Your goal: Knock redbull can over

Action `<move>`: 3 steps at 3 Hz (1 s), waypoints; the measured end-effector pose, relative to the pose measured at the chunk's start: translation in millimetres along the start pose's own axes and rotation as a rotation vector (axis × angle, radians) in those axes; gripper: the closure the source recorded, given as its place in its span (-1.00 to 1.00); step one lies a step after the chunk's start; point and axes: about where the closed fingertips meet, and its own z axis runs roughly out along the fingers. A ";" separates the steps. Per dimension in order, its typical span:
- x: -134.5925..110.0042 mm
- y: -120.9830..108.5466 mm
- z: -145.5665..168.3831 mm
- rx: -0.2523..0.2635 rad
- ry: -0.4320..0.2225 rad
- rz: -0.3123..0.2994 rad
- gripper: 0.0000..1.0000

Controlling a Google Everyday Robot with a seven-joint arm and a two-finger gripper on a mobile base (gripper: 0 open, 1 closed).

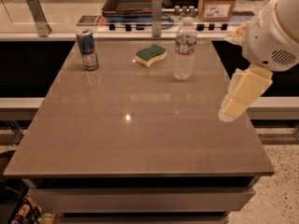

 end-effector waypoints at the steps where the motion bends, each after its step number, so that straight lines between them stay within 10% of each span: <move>1: -36.4 0.1 18.0 0.011 -0.114 -0.006 -1.00; 3: -108.5 -4.6 69.4 0.022 -0.285 0.082 -1.00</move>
Offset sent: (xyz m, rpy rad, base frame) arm 0.0458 0.1349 -0.0162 0.3448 -0.1030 0.0651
